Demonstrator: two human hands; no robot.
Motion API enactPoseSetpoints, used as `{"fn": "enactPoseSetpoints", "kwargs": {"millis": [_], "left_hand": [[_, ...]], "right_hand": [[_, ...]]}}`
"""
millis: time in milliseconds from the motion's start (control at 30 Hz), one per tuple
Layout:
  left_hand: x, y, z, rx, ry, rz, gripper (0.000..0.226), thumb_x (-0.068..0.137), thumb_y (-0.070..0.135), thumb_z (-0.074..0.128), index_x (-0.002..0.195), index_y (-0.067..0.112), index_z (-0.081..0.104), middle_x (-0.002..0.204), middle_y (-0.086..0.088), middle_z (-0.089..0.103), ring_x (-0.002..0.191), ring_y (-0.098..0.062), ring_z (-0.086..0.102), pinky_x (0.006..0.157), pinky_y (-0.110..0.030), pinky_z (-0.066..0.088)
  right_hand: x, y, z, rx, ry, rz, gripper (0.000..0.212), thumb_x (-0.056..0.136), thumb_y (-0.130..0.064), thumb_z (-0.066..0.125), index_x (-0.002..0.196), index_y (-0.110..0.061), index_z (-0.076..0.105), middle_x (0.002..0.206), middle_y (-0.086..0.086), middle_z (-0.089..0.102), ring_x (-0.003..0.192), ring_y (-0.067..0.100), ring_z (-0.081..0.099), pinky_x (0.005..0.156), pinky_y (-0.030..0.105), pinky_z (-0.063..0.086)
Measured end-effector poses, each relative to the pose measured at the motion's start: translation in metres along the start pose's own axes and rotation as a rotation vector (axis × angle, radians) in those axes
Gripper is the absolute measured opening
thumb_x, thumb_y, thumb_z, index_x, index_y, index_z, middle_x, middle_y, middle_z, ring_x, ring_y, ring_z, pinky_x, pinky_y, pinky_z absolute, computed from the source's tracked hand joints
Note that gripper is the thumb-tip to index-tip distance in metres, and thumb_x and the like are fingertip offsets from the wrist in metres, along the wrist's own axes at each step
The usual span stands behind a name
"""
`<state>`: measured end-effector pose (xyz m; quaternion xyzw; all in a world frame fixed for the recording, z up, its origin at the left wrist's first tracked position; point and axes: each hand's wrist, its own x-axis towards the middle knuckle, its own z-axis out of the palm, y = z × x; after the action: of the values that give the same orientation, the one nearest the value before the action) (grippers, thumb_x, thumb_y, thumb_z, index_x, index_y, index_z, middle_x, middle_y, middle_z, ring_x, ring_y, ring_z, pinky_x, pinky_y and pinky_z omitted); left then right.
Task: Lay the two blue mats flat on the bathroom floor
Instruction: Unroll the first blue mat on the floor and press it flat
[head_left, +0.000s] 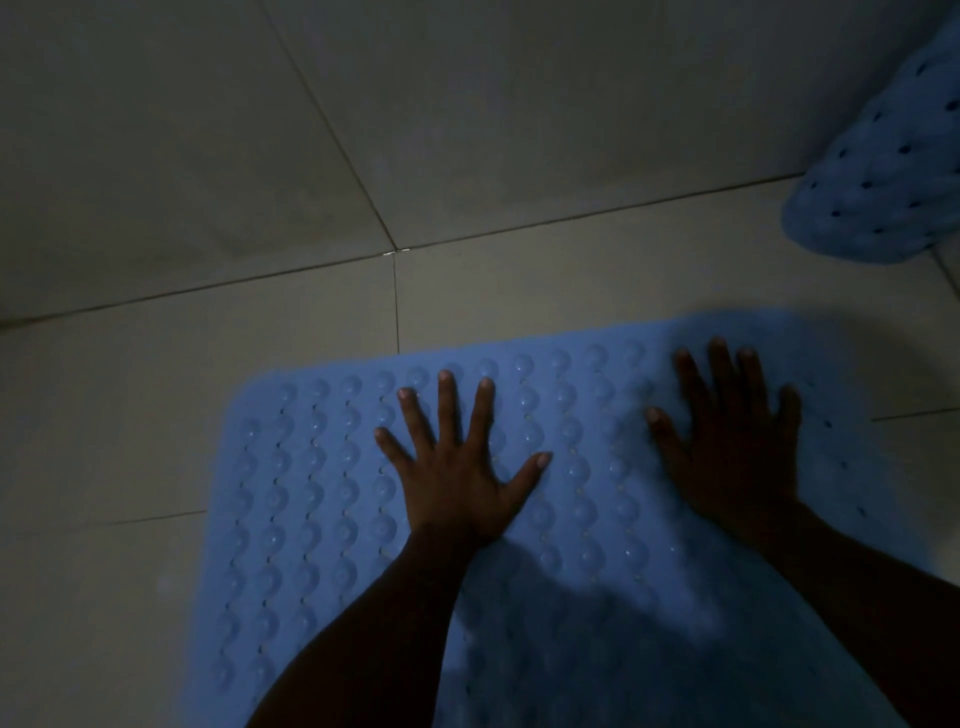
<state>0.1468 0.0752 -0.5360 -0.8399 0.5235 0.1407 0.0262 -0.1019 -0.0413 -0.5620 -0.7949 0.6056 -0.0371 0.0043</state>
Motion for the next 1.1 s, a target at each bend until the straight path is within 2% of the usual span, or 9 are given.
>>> {"fn": "enactPoseSetpoints", "kwargs": {"millis": [133, 467, 600, 667, 733, 833, 967, 1100], "left_hand": [[-0.004, 0.001, 0.002, 0.001, 0.003, -0.017, 0.100, 0.078, 0.096, 0.013, 0.155, 0.044, -0.023, 0.164, 0.000, -0.035, 0.146, -0.041, -0.037, 0.113, -0.076, -0.010], [-0.011, 0.004, 0.002, -0.019, -0.029, -0.064, 0.104, 0.073, 0.100, 0.007, 0.154, 0.044, -0.025, 0.162, 0.000, -0.038, 0.143, -0.040, -0.042, 0.111, -0.075, -0.016], [-0.015, -0.008, -0.007, -0.113, -0.094, -0.007, 0.102, 0.075, 0.097, 0.012, 0.157, 0.044, -0.019, 0.165, 0.001, -0.033, 0.147, -0.036, -0.038, 0.114, -0.069, -0.019], [-0.028, -0.025, -0.014, -0.175, -0.113, 0.012, 0.095, 0.083, 0.090, 0.017, 0.158, 0.043, -0.015, 0.168, -0.001, -0.025, 0.151, -0.033, -0.030, 0.119, -0.064, -0.015], [-0.045, -0.050, -0.018, -0.160, -0.084, 0.001, 0.088, 0.088, 0.085, 0.019, 0.158, 0.043, -0.014, 0.169, 0.000, -0.023, 0.153, -0.031, -0.026, 0.121, -0.061, -0.014], [-0.063, -0.088, -0.015, -0.091, -0.072, -0.019, 0.083, 0.093, 0.079, 0.019, 0.158, 0.043, -0.016, 0.168, 0.002, -0.024, 0.152, -0.028, -0.028, 0.121, -0.057, -0.015], [-0.059, -0.135, -0.014, -0.061, -0.006, -0.051, 0.081, 0.094, 0.078, 0.016, 0.159, 0.041, -0.015, 0.168, 0.001, -0.024, 0.152, -0.027, -0.029, 0.121, -0.055, -0.017], [-0.045, -0.160, -0.007, -0.091, 0.028, -0.082, 0.080, 0.095, 0.075, 0.017, 0.160, 0.038, -0.012, 0.169, 0.000, -0.023, 0.153, -0.027, -0.027, 0.123, -0.055, -0.014]], "right_hand": [[0.002, 0.001, 0.002, -0.008, -0.005, -0.019, 0.071, 0.095, -0.064, 0.026, 0.157, -0.030, 0.019, 0.166, 0.006, 0.015, 0.151, 0.032, 0.016, 0.116, 0.061, 0.014], [0.011, 0.003, -0.011, 0.027, -0.142, -0.047, 0.072, 0.090, -0.070, 0.016, 0.155, -0.040, 0.004, 0.167, -0.001, 0.003, 0.153, 0.027, 0.004, 0.118, 0.062, 0.011], [0.014, 0.001, -0.021, 0.059, -0.274, 0.004, 0.070, 0.090, -0.074, 0.012, 0.153, -0.047, -0.003, 0.166, -0.009, -0.009, 0.153, 0.020, -0.009, 0.119, 0.062, -0.002], [0.008, -0.005, -0.033, 0.029, -0.284, -0.019, 0.072, 0.091, -0.075, 0.014, 0.154, -0.044, -0.001, 0.167, -0.007, -0.006, 0.153, 0.021, -0.009, 0.118, 0.064, -0.005], [-0.005, -0.023, -0.043, 0.070, -0.220, -0.069, 0.073, 0.093, -0.070, 0.020, 0.156, -0.037, 0.006, 0.167, -0.004, 0.002, 0.154, 0.022, -0.003, 0.119, 0.063, 0.001], [-0.024, -0.072, -0.050, 0.110, -0.230, -0.137, 0.073, 0.094, -0.065, 0.027, 0.157, -0.033, 0.010, 0.167, -0.004, 0.003, 0.154, 0.021, -0.001, 0.120, 0.061, 0.005], [-0.028, -0.153, -0.043, 0.177, -0.208, -0.296, 0.070, 0.096, -0.064, 0.025, 0.157, -0.034, 0.010, 0.167, -0.006, 0.001, 0.154, 0.019, -0.004, 0.121, 0.058, 0.002], [-0.031, -0.219, -0.018, 0.192, -0.177, -0.392, 0.071, 0.094, -0.064, 0.023, 0.156, -0.029, 0.023, 0.166, 0.000, 0.013, 0.154, 0.023, 0.008, 0.119, 0.062, 0.011]]}}
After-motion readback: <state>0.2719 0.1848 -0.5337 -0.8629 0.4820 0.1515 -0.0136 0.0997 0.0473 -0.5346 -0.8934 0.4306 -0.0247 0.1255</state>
